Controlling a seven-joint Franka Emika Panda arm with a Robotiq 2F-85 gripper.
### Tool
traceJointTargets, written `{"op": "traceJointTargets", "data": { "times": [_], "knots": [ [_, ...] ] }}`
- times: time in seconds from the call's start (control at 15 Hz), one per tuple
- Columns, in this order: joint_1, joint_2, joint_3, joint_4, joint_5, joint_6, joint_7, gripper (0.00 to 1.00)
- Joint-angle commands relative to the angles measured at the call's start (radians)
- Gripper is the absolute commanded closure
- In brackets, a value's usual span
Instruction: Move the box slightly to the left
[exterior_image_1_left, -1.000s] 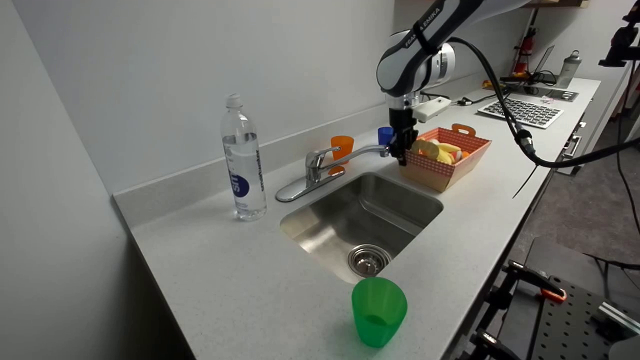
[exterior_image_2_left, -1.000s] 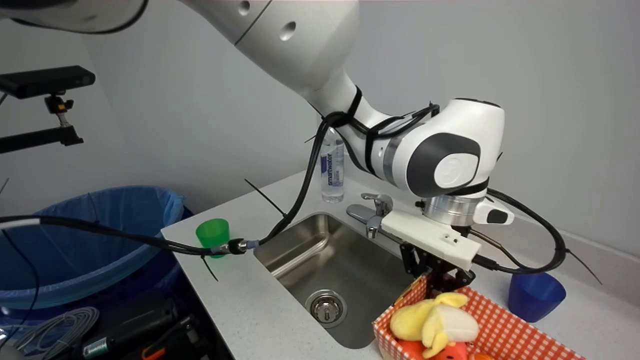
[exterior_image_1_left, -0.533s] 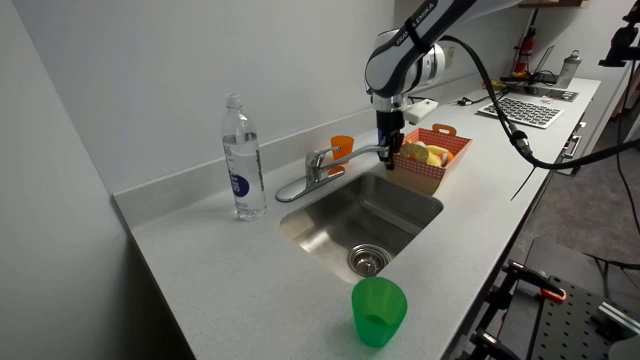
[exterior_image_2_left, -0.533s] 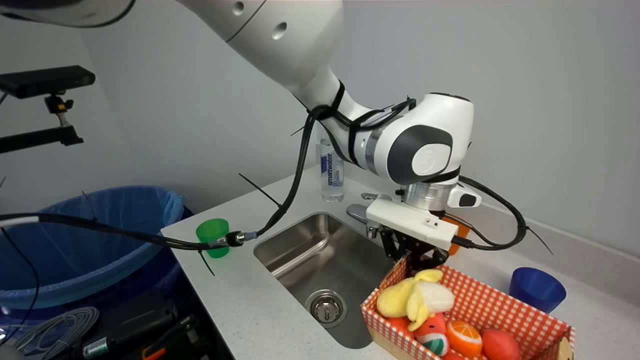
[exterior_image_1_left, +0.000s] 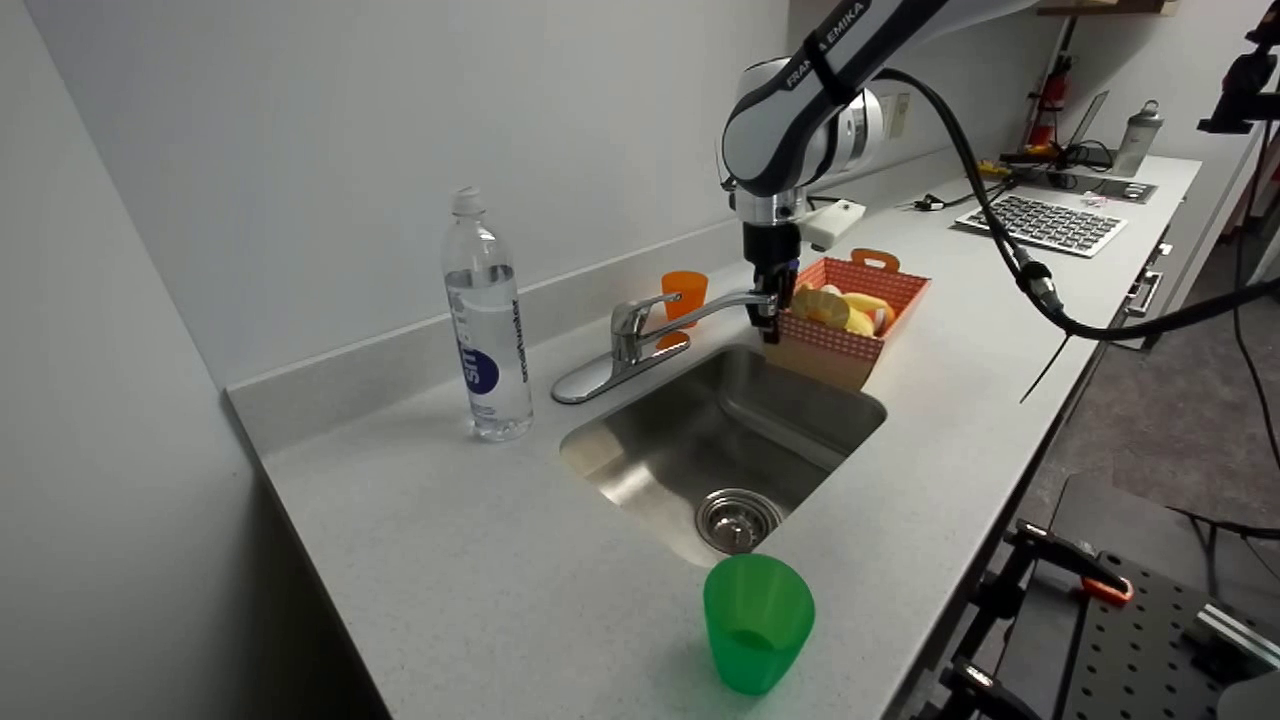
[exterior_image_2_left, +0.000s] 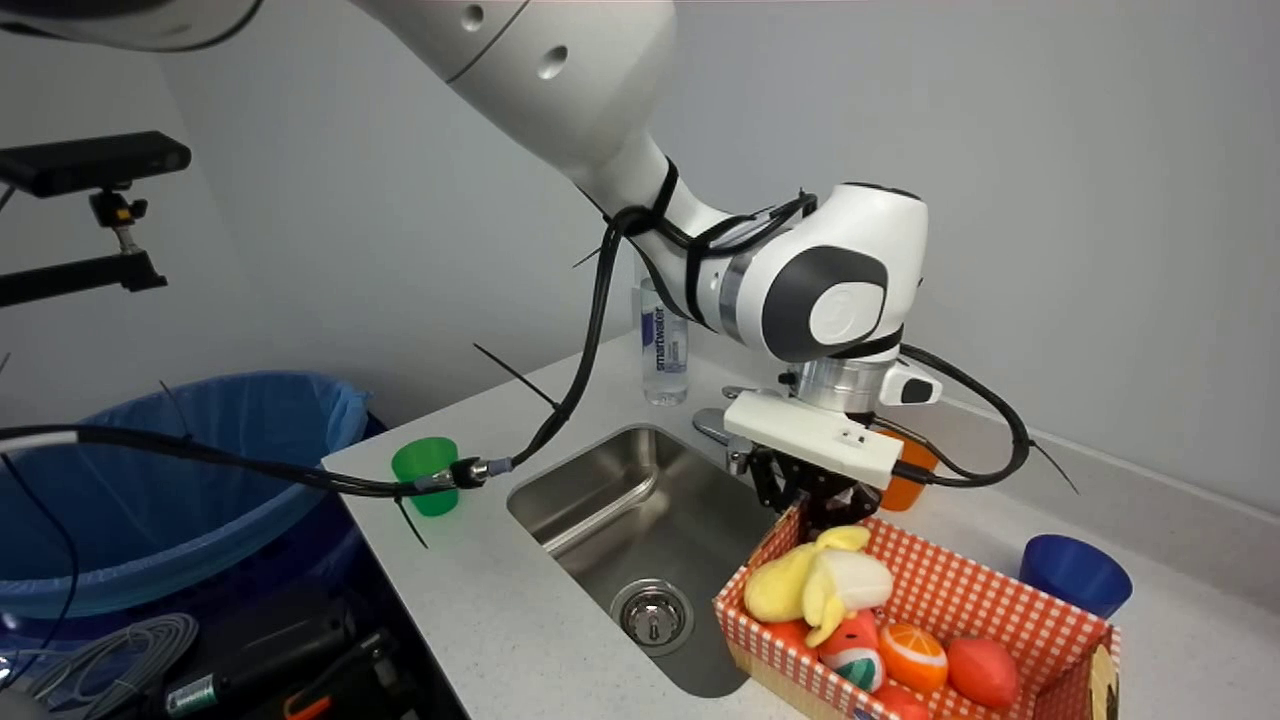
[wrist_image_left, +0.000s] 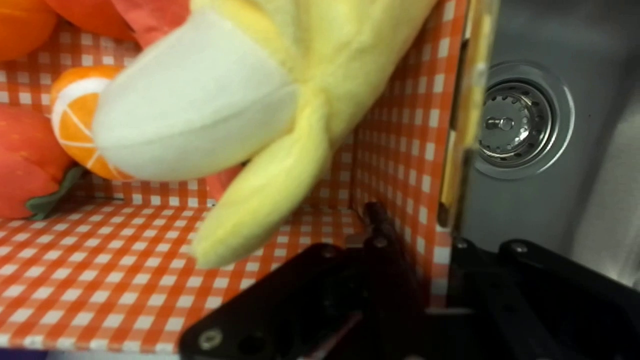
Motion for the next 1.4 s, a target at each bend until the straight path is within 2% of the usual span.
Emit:
{"op": "traceJointTargets", "data": {
  "times": [0.0, 0.07, 0.2, 0.6, 0.73, 1.33],
  "knots": [
    [-0.003, -0.042, 0.001, -0.035, 0.012, -0.009, -0.043, 0.64],
    [-0.002, -0.045, -0.004, -0.038, 0.004, -0.004, -0.040, 0.62],
    [-0.005, -0.048, -0.010, -0.040, 0.003, -0.001, -0.042, 0.50],
    [-0.008, -0.079, -0.019, -0.043, 0.000, 0.006, -0.060, 0.04],
    [-0.004, -0.098, -0.022, -0.048, -0.008, 0.013, -0.060, 0.00],
    [-0.003, -0.206, -0.023, -0.072, 0.004, 0.011, -0.110, 0.00]
  ]
}}
